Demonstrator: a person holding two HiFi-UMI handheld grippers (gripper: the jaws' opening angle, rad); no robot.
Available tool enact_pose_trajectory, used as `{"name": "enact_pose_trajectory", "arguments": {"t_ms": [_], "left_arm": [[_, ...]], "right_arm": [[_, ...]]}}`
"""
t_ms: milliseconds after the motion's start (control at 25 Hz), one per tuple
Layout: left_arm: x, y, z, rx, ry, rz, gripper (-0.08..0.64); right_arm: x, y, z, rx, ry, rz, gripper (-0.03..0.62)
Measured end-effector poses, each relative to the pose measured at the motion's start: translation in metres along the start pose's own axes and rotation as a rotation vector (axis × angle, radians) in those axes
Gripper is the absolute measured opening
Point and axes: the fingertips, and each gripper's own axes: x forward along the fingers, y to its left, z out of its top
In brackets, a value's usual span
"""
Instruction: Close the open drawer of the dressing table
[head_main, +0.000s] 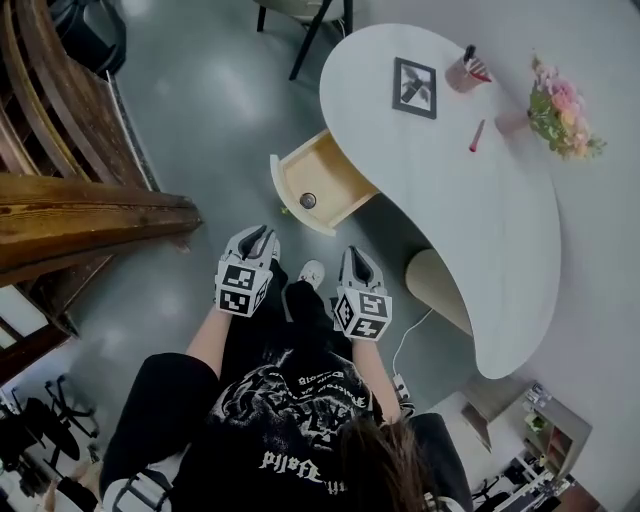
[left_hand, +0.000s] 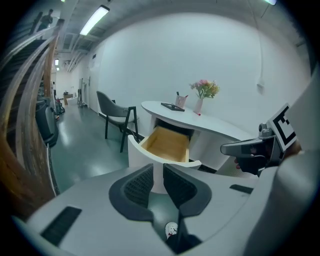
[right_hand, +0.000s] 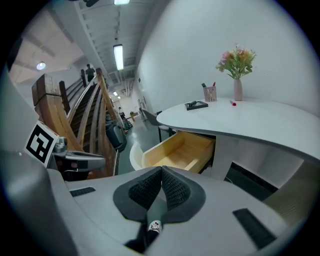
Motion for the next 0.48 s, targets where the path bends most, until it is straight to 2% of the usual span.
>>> {"name": "enact_pose_trajectory", "arguments": {"t_ms": [120, 280, 480], "left_arm": [[0.01, 0.002, -0.003, -0.004, 0.015, -0.02, 0.074], [0.027, 0.007, -0.008, 0.014, 0.043, -0.044, 0.148], [0.054, 0.009, -0.022, 0.063, 0.103, -0.094, 0.171]], "right_arm": [[0.005, 0.004, -0.009, 0.011, 0.022, -0.008, 0.026], [0.013, 0.007, -0.021, 0.022, 0.06, -0.015, 0.026], [0.02, 0.004, -0.028, 0.046, 0.072, -0.04, 0.026]]}}
